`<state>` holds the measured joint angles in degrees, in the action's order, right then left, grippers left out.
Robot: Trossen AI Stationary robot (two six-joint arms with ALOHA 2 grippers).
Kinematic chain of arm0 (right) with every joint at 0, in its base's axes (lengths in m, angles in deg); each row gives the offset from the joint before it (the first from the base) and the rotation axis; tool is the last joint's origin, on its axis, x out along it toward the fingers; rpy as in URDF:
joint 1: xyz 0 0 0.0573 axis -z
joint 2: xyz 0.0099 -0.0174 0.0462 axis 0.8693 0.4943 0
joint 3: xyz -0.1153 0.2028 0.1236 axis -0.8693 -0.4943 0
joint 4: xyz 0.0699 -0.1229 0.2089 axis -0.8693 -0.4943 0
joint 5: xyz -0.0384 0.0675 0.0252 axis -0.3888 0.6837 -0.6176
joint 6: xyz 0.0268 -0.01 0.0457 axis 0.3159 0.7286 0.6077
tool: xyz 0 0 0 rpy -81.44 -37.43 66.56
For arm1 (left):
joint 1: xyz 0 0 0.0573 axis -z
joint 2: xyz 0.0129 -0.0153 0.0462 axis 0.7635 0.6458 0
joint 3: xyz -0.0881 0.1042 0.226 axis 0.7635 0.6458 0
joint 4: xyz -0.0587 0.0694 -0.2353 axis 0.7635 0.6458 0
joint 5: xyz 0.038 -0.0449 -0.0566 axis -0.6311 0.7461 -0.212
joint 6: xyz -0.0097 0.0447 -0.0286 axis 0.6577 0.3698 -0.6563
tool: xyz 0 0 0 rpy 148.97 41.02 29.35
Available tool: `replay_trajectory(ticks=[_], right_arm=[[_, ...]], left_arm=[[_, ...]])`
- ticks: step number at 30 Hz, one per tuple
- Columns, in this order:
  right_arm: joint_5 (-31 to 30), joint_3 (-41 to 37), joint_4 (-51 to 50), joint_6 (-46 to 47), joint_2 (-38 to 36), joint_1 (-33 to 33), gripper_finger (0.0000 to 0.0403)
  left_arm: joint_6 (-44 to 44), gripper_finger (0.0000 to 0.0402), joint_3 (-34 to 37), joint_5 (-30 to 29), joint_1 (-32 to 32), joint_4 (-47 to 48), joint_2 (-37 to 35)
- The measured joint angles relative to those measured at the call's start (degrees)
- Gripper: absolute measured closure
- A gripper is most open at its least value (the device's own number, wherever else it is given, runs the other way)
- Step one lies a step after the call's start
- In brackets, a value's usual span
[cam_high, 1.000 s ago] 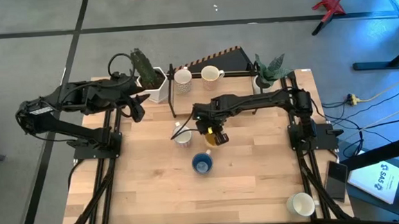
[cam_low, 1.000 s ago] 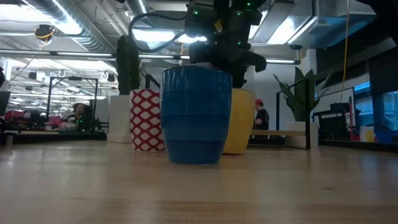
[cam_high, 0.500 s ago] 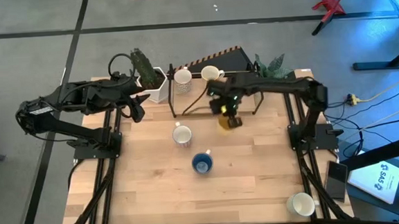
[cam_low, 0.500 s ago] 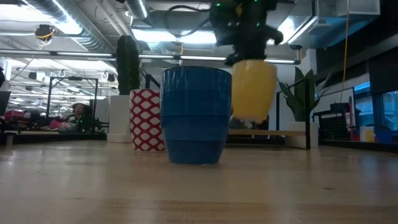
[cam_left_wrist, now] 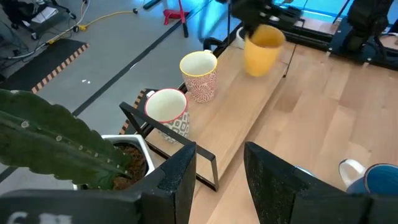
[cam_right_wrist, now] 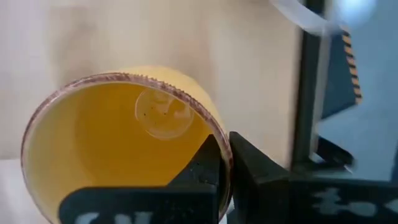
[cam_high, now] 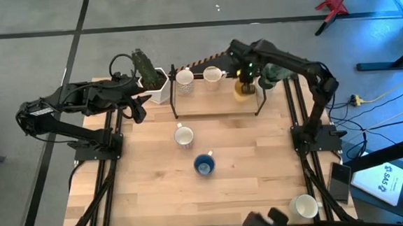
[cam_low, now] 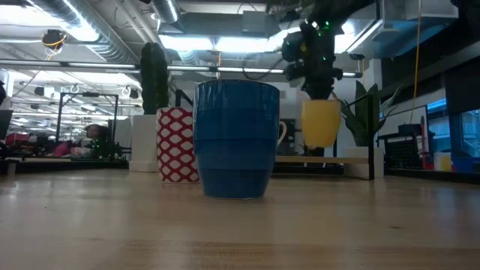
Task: Place coffee mugs
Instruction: Put the yellow mug on the shelf
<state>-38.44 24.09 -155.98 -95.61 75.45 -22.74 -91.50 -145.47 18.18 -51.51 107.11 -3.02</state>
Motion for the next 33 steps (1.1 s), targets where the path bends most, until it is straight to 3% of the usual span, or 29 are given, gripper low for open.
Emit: replay_trajectory(ticks=[7,33], right_arm=[[1.30,0.00,1.69,-3.10,2.01,5.42,0.0402],[1.07,0.06,8.55,-5.99,4.90,8.93,0.0401]], left_arm=[[-0.16,0.0273,0.00,-1.37,0.01,-0.07,0.00],[-0.31,0.0273,0.00,-3.36,0.00,-0.11,0.00]])
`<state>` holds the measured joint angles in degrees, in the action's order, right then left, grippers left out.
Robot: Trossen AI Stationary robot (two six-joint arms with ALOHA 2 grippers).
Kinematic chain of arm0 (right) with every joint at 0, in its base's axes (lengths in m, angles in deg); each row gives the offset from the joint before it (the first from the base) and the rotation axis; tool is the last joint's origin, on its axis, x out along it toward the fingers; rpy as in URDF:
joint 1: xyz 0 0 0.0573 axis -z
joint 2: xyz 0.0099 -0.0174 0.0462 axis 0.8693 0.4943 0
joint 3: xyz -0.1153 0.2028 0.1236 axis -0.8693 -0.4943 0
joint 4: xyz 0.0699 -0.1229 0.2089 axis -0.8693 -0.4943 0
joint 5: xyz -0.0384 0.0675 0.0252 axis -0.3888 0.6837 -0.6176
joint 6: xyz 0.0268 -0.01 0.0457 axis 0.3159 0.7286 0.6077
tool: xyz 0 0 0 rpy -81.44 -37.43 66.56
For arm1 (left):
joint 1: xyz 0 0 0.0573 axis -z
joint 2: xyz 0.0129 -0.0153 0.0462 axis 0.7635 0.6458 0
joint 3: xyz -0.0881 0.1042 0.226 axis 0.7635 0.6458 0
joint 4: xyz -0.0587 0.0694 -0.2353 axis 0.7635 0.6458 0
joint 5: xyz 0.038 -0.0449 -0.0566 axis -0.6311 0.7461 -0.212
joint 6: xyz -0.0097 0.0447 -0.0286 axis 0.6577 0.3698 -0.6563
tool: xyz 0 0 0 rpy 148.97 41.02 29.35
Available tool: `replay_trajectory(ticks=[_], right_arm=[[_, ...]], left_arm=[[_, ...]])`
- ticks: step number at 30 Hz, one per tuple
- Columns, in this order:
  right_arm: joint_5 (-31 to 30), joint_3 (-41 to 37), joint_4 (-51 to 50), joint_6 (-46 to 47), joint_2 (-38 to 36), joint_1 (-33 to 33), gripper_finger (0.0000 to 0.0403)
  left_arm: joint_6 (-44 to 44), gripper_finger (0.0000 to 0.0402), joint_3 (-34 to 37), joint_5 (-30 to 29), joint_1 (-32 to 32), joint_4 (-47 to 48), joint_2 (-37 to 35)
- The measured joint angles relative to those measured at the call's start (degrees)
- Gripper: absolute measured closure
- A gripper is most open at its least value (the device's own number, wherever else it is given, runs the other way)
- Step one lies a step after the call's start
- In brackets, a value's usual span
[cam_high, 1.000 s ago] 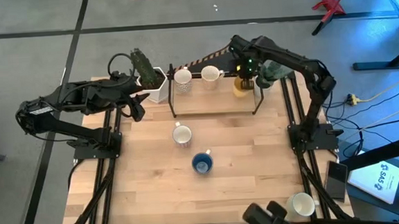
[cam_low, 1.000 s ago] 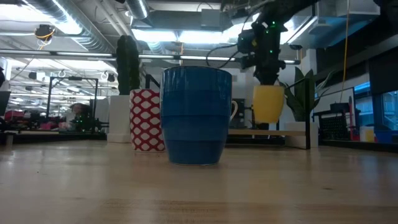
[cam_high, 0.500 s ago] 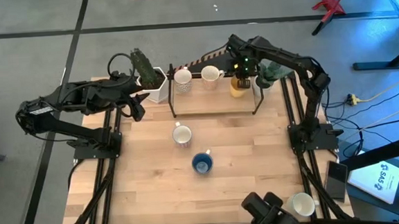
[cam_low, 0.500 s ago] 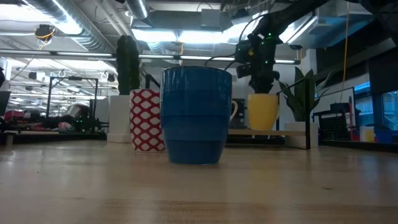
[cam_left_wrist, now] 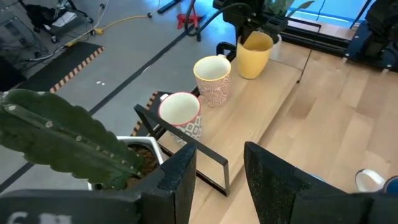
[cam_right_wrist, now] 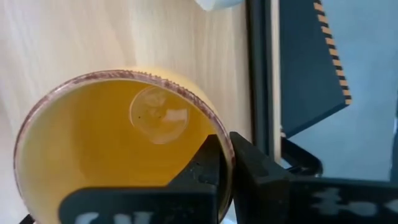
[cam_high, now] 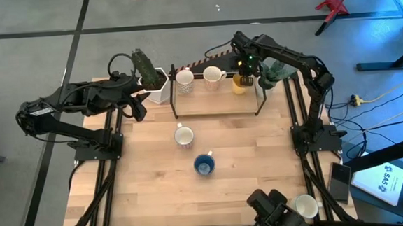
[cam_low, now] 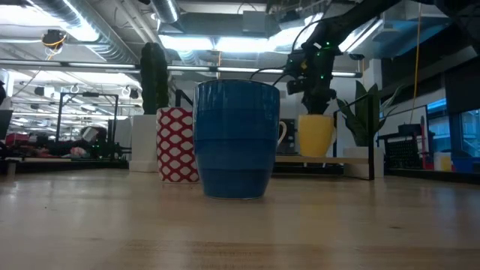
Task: Place coffee mugs
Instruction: Put the yellow mug on the shelf, then put the green patterned mug on the shelf
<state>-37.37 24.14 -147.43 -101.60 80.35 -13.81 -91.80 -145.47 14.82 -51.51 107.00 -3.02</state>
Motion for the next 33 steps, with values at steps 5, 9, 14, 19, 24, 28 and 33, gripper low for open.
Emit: replay_trajectory(ticks=[5,9,14,19,24,28,33], right_arm=[[-0.52,-0.01,1.45,-0.05,0.11,0.00,0.0389],[-0.53,-0.06,1.87,-0.06,0.13,0.00,0.0385],[-0.51,-0.06,2.02,-0.25,0.13,0.00,0.0383],[-3.35,-0.08,2.27,-0.31,0.15,-0.02,0.0358],[-4.62,-0.08,2.13,-0.34,0.15,-0.02,0.0318],[-5.07,-0.08,2.58,-0.34,0.15,-0.02,0.0291],[-4.33,1.56,2.48,-0.34,0.15,-0.02,0.0269]], left_arm=[[0.00,0.0273,0.00,0.00,0.00,0.00,0.00],[0.00,0.0273,0.00,0.00,0.00,0.00,0.00],[0.00,0.0272,0.00,0.00,0.00,0.00,0.00],[0.11,0.0272,0.00,0.00,0.00,0.00,0.00],[0.13,0.0272,0.00,0.00,0.00,0.00,0.01],[0.15,0.0272,0.00,0.00,0.00,0.01,0.00],[0.15,0.0272,0.00,0.00,0.00,0.02,0.01]])
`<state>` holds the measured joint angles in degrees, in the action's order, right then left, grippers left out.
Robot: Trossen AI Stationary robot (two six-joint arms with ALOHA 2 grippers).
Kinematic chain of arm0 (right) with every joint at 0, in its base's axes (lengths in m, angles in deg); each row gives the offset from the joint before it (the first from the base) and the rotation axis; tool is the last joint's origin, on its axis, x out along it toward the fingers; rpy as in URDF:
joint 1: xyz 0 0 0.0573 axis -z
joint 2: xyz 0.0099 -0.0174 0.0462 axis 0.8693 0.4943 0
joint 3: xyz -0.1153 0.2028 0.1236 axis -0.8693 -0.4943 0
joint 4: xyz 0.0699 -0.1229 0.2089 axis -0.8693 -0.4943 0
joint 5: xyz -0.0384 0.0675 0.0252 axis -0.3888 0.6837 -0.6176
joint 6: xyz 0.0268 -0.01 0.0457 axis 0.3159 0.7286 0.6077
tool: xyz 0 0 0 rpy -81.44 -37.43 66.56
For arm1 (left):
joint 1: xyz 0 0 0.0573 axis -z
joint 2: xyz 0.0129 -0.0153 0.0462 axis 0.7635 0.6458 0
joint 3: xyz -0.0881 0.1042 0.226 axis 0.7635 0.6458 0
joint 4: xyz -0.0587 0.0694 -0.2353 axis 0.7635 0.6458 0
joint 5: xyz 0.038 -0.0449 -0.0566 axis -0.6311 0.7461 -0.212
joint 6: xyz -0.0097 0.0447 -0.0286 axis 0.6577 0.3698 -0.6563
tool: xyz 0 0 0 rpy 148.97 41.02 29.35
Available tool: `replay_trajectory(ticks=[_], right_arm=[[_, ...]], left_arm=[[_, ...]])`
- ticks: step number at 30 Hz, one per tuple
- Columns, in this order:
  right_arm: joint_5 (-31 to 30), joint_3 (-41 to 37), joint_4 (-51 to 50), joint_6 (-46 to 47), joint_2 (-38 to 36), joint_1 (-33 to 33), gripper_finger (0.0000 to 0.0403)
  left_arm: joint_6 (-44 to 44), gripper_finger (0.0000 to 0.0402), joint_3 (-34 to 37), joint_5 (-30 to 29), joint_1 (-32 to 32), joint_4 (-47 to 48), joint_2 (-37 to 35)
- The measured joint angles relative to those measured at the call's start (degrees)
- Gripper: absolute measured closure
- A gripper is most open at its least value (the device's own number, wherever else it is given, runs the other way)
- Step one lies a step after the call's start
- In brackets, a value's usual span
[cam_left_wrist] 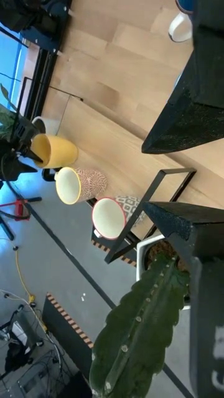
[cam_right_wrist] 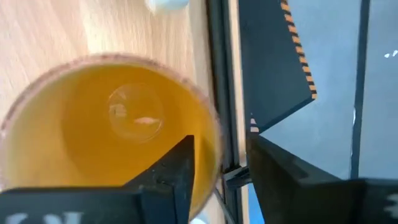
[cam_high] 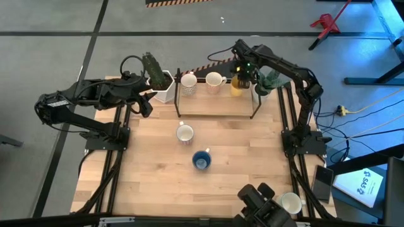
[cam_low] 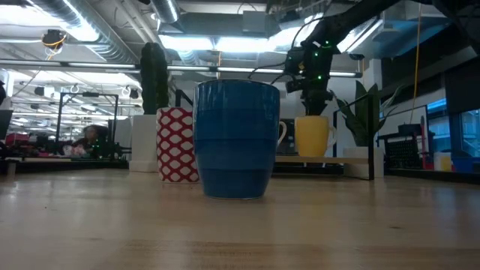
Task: Place coffee mugs
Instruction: Put the green patterned mug on the shelf
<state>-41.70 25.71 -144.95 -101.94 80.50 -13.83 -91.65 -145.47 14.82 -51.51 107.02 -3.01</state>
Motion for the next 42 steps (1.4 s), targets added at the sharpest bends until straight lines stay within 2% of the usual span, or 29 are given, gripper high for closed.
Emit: replay_trajectory(ticks=[9,12,15,18,21,24,27,30,32,35,38,42], right_arm=[[0.56,8.59,-8.47,0.00,-0.02,0.00,0.0264],[5.13,14.15,-14.45,0.82,-0.02,-0.05,0.0265],[10.49,20.11,-21.94,6.05,-0.66,-1.62,0.0264],[10.59,22.06,-30.12,8.44,-4.13,-6.61,0.0264],[9.33,18.05,-30.59,12.95,-10.93,-13.64,0.0265],[8.49,12.33,-30.70,22.98,-19.42,-22.05,0.0265],[2.93,4.40,-30.59,41.57,-28.12,-33.05,0.0265],[1.13,-3.53,-29.88,63.86,-35.50,-47.30,0.0265],[0.28,-8.46,-27.88,78.87,-38.27,-57.01,0.0265],[-0.69,-14.63,-23.53,94.59,-39.17,-70.23,0.0265],[2.20,-18.87,-18.91,101.58,-37.60,-78.62,0.0265],[6.88,-21.37,-14.58,100.17,-34.06,-87.40,0.0265]], left_arm=[[0.02,0.0272,0.00,0.00,0.00,0.00,0.00],[0.05,0.0272,0.00,0.00,0.00,0.00,-0.01],[0.28,0.0272,0.00,0.02,0.00,0.00,0.00],[0.37,0.0272,0.00,0.04,0.02,0.00,-0.01],[0.51,0.0272,0.00,0.41,0.01,0.01,-0.01],[0.52,0.0272,0.00,0.51,0.02,0.01,-0.01],[0.52,0.0272,0.00,0.65,0.00,0.00,-0.01],[0.55,0.0272,0.00,1.08,0.02,0.01,0.00],[0.79,0.0272,0.00,1.11,0.01,0.00,-0.01],[2.83,0.0272,0.00,1.11,0.02,-0.02,-0.01],[4.76,0.0272,0.00,1.09,0.01,-0.34,-0.01],[5.01,0.0272,0.00,1.11,0.02,-0.40,0.00]])
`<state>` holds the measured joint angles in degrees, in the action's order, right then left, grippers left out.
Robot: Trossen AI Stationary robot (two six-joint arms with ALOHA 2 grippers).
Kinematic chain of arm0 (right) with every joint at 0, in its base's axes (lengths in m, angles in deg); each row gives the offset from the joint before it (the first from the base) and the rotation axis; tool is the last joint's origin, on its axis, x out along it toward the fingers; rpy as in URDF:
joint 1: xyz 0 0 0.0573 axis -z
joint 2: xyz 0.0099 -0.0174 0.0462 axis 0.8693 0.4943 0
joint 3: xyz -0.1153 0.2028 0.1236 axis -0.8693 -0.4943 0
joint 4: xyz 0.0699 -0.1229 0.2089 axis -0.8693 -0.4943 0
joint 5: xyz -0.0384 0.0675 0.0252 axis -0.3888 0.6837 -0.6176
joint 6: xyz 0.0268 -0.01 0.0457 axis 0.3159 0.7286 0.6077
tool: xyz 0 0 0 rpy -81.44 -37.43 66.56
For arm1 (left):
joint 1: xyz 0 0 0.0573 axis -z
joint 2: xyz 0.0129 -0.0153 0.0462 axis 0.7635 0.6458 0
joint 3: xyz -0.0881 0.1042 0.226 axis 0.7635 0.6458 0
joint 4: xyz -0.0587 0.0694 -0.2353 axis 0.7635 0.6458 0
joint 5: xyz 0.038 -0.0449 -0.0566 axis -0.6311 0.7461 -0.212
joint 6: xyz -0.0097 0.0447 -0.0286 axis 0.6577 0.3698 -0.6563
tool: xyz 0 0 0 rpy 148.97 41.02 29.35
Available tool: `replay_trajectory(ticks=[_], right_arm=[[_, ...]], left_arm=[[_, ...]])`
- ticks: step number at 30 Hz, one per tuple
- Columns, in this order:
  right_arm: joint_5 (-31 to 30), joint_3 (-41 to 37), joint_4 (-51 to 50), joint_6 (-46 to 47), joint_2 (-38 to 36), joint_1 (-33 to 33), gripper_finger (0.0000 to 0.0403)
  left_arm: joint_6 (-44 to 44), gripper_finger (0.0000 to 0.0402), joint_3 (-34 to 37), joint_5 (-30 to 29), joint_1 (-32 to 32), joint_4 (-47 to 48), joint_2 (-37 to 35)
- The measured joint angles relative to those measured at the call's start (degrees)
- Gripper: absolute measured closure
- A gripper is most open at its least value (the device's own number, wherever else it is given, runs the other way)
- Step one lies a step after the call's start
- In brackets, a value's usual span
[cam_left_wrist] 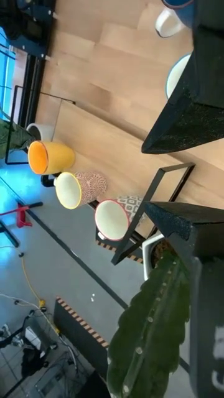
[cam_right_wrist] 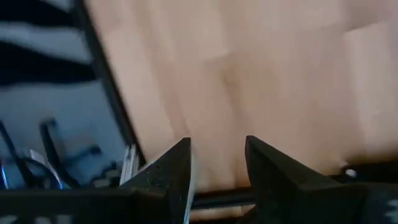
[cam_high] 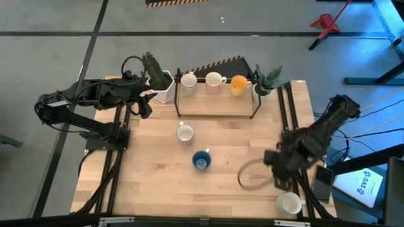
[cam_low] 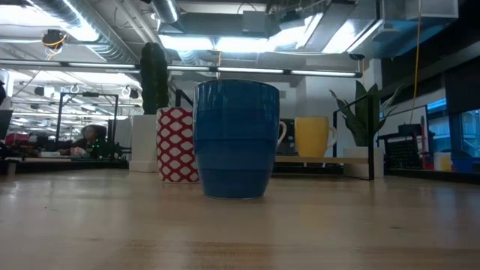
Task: Place coffee mugs
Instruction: Put the green patterned mug on the shelf
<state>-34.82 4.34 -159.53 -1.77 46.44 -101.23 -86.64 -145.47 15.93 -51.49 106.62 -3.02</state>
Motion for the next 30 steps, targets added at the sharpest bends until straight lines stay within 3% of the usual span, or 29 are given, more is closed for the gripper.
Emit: replay_trajectory(ticks=[8,13,23,30], right_arm=[[0.00,-0.18,3.83,-1.09,4.47,-13.77,0.0265],[0.48,-0.18,4.60,-0.85,5.20,-18.05,0.0260],[4.61,-5.18,6.54,-1.37,5.18,-19.92,0.0169],[5.96,-11.82,12.86,-2.12,5.11,-19.94,0.0167]], left_arm=[[0.00,0.0272,0.00,0.00,-0.01,0.01,0.01],[0.00,0.0272,0.00,-0.01,-0.01,0.01,0.00],[-0.37,0.0272,0.00,0.00,-0.02,0.01,0.01],[-0.52,0.0272,0.00,-0.24,0.00,0.01,0.01]])
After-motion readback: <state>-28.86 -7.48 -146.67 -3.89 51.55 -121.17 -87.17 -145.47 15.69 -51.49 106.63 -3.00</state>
